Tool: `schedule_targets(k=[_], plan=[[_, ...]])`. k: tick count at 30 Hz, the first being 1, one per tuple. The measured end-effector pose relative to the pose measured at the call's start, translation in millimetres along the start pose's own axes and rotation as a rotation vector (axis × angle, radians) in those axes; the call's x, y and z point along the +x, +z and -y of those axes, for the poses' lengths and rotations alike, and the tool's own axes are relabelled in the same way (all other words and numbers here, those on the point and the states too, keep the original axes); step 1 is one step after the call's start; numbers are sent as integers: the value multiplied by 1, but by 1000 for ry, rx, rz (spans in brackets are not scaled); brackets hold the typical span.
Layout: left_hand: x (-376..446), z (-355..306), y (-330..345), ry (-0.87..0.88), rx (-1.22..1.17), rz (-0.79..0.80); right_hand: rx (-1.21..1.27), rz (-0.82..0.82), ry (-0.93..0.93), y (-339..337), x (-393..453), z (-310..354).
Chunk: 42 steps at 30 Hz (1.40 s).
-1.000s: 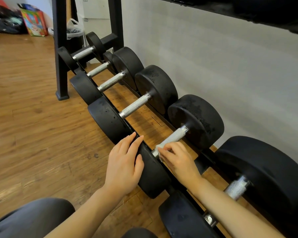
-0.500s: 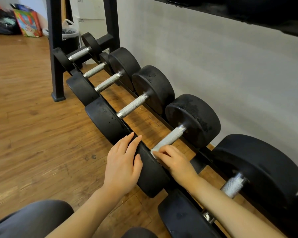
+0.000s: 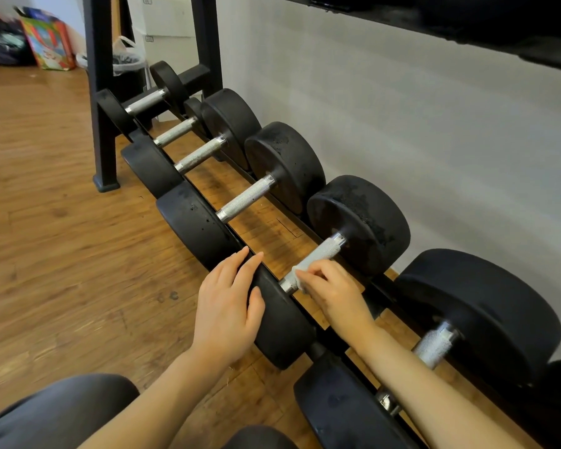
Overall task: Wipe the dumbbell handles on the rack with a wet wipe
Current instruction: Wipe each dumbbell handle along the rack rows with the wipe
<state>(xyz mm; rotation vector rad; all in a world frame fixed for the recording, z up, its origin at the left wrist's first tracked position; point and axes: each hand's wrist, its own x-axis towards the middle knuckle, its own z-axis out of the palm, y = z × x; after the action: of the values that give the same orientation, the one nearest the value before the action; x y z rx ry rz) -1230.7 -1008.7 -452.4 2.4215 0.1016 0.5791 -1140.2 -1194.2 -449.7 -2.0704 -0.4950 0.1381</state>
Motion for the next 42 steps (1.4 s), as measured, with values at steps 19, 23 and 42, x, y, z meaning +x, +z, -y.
schedule_targets(k=[19,23,42], plan=[[69,42,-46,149,181,-113,-195,-162,-33,-2,43,64],[112,77,-64,154,265,-118,-318,-206,-89,17,80,72],[158,115,-51,57,103,-82,-1055,-284,-351,69,195,55]])
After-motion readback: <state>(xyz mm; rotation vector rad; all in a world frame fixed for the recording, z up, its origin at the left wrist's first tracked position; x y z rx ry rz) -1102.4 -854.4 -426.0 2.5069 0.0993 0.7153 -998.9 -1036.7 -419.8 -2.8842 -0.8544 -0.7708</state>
